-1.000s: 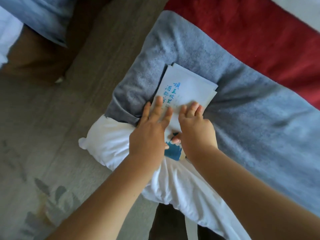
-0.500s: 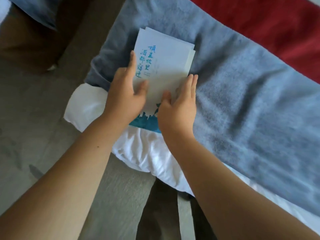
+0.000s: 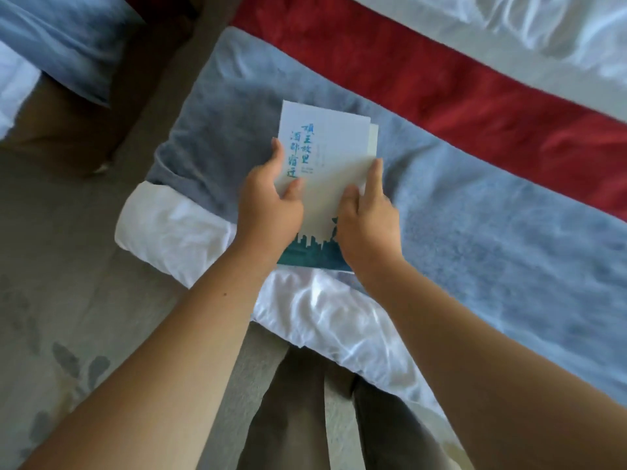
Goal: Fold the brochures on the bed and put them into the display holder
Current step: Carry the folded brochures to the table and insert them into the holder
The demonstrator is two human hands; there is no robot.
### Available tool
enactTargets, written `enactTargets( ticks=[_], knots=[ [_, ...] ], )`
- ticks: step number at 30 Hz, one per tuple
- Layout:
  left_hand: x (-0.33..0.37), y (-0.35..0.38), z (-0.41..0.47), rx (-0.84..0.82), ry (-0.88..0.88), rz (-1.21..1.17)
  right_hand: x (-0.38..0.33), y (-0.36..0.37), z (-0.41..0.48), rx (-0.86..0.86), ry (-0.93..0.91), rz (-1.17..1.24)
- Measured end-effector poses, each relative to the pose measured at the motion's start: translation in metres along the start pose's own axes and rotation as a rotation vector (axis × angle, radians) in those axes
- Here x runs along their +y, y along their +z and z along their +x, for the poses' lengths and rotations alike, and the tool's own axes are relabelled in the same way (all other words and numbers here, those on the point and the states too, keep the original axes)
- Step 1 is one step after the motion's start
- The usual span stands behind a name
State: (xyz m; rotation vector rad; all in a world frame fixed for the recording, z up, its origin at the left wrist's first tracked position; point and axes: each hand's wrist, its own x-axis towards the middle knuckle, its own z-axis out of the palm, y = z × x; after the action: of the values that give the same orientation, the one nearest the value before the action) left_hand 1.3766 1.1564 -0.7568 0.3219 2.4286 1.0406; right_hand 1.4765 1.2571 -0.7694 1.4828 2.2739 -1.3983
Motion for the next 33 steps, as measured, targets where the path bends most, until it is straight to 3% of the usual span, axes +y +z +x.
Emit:
enactTargets(
  ticks=[4, 8, 24, 33],
  knots=[
    [0.071, 0.012, -0.016, 0.028, 0.208, 0.378, -0.021, -0.06, -0.014, 0.122, -0.069, -0.101],
    [0.146, 0.006, -0.037, 0.022, 0.201, 0.623, -0.059, -0.125, -0.029, 0.156, -0.091, -0.175],
    [0.439, -0.098, -0.114, 0.055, 0.46, 0.58, -0.213, -0.39, -0.137, 0.383, -0.208, -0.097],
    [0.571, -0.12, -0.183, 0.076, 0.557, 0.582, -0.249, -0.514, -0.197, 0.494, -0.2, -0.134]
  ],
)
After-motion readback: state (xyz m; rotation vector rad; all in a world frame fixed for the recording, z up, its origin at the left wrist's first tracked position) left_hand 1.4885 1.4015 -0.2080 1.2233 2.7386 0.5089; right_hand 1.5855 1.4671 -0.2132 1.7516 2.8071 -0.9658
